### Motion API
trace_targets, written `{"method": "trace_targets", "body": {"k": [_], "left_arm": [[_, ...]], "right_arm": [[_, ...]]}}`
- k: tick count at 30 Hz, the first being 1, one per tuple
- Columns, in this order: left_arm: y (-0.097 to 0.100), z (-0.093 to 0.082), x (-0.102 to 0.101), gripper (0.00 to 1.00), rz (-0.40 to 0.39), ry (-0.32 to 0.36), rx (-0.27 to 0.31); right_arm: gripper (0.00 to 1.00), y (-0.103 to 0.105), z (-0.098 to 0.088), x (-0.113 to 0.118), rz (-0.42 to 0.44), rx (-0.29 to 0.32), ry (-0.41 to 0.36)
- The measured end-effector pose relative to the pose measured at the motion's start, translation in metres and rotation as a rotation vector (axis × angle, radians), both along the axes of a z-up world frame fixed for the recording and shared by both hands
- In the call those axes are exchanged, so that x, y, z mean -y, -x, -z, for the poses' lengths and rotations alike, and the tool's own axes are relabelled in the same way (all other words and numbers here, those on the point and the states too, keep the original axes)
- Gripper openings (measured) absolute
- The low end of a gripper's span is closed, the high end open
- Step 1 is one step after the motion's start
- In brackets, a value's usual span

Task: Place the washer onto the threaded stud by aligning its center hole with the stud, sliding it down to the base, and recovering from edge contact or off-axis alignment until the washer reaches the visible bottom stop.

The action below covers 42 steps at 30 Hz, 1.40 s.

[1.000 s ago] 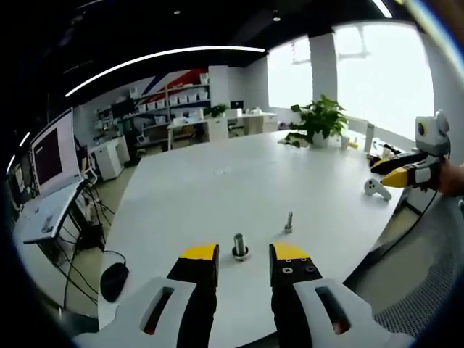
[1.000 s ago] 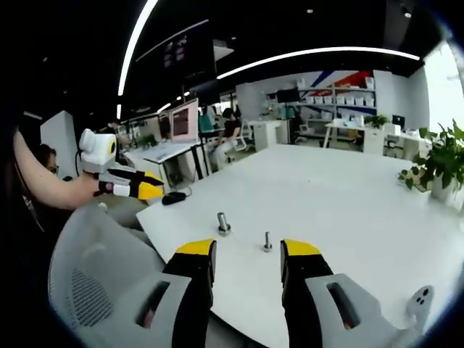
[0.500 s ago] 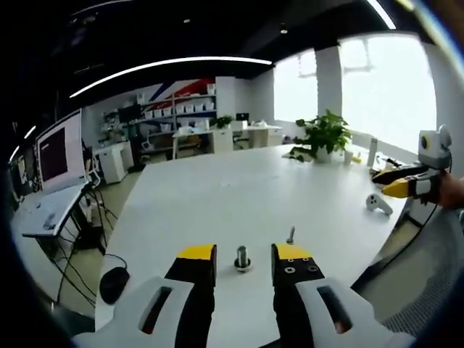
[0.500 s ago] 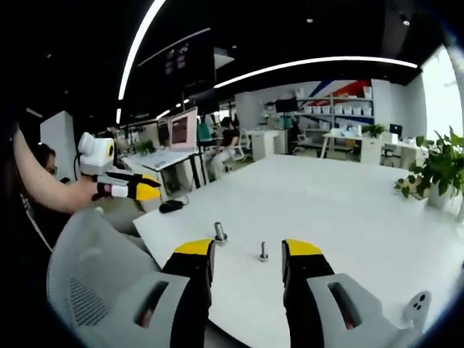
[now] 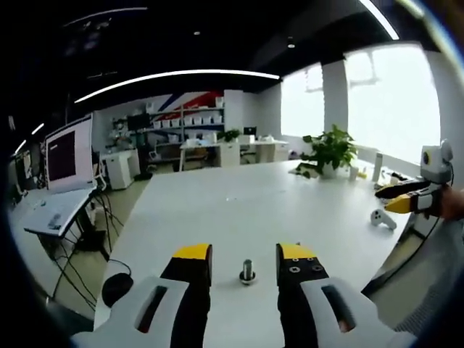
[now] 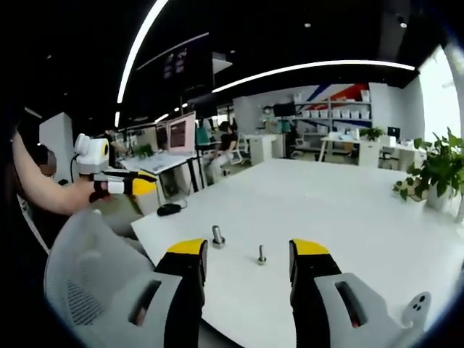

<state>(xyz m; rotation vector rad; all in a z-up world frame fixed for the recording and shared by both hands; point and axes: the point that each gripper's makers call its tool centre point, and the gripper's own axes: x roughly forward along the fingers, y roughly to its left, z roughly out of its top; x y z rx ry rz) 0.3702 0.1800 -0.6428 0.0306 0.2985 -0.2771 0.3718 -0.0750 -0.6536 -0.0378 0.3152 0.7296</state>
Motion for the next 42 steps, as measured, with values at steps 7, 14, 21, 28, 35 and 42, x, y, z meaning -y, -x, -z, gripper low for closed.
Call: {"method": "trace_targets", "body": {"k": [7, 14, 21, 28, 35, 42], "left_arm": [[0.000, -0.004, -0.002, 0.35, -0.005, 0.019, 0.026], [0.001, -0.003, 0.000, 0.35, 0.000, 0.019, 0.015], [0.001, -0.004, 0.002, 0.35, 0.012, 0.021, 0.019], [0.001, -0.006, 0.003, 0.35, 0.016, 0.031, 0.030], [0.003, -0.009, 0.003, 0.35, 0.014, 0.024, 0.044], [0.002, -0.010, 0.003, 0.34, 0.015, 0.030, 0.047]], "right_arm": [[0.48, 0.002, -0.001, -0.001, -0.003, 0.006, 0.009], [0.52, -0.001, 0.001, 0.004, 0.024, -0.007, 0.003], [0.51, -0.001, 0.004, 0.004, 0.021, -0.018, 0.016], [0.51, 0.000, 0.007, 0.002, 0.011, -0.021, 0.029], [0.52, 0.003, 0.011, -0.002, -0.012, -0.044, 0.041], [0.52, 0.006, 0.015, -0.007, -0.042, -0.049, 0.067]]}}
